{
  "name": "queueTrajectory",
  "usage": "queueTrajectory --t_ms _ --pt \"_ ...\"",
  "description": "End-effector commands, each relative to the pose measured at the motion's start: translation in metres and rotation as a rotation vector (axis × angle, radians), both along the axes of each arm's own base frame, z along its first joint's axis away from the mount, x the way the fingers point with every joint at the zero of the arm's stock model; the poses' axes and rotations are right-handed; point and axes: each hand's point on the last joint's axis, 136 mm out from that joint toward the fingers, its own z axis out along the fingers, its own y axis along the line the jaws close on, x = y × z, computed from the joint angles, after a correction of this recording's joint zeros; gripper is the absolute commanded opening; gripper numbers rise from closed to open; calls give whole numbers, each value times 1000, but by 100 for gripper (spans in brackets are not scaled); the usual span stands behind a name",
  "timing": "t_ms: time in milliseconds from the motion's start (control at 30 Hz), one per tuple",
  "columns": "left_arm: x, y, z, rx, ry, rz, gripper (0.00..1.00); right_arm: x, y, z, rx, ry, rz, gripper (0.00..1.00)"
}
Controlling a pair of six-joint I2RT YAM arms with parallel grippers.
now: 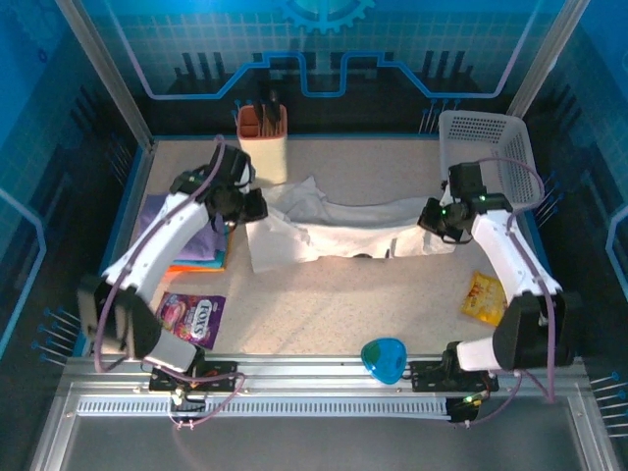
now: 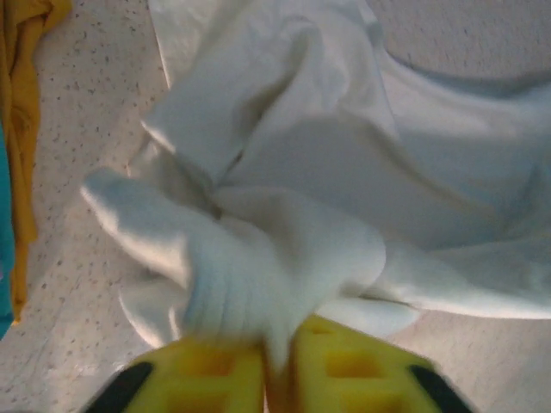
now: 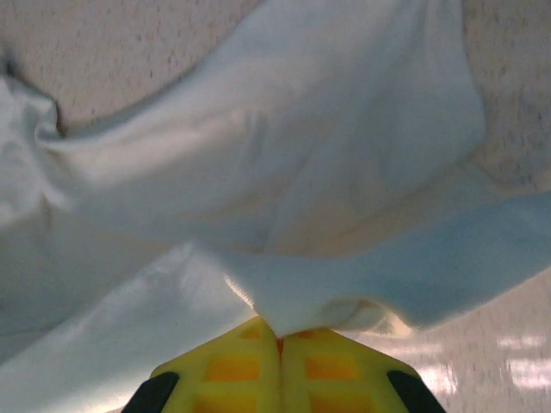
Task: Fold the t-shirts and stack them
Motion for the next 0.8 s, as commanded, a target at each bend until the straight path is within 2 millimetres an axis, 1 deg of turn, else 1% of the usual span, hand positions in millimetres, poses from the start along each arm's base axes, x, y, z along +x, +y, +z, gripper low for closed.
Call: queueTrajectory --t_ms 0,33,67,100,133,167,200,233,267,300,333,400,500,567,600,667,767 --pt "44 5 -2 1 -21 -42 40 32 -2 -4 29 -13 16 4" --pt "56 8 -6 11 -24 -36 42 39 -2 -8 39 -3 20 10" --pt "66 12 -15 23 -8 -24 46 46 -1 -12 48 10 23 21" --pt "71 15 -21 33 11 -17 53 50 0 -16 56 19 29 34" --pt "71 16 -27 43 31 -18 58 51 1 -19 62 21 37 44" --pt "68 16 -29 46 39 -18 61 52 3 -18 65 14 44 59" --pt "62 14 -32 38 39 -18 62 49 4 -18 62 5 52 71" --pt "55 13 -34 27 39 -14 63 46 4 -18 53 -6 57 82" --pt "43 11 -37 13 38 -8 64 42 3 -16 39 -27 62 95" --pt "29 8 -43 3 46 -9 64 37 3 -15 31 -50 71 100" --pt "16 6 -49 -1 57 -7 65 33 4 -14 32 -62 78 100" --pt "-18 -4 -69 -17 107 -18 65 23 8 -14 48 -78 86 100" --pt "-63 -20 -99 -26 176 -29 65 8 18 -15 99 -96 108 100" --pt "-83 -27 -116 -30 201 -25 65 0 20 -18 111 -94 113 100" --pt "-90 -29 -124 -33 211 -13 65 -4 20 -20 107 -92 115 100" --pt "-98 -30 -140 -39 230 5 65 -12 16 -27 80 -72 96 100" --pt "-94 -28 -157 -21 223 17 65 -26 7 -40 38 -33 67 95"
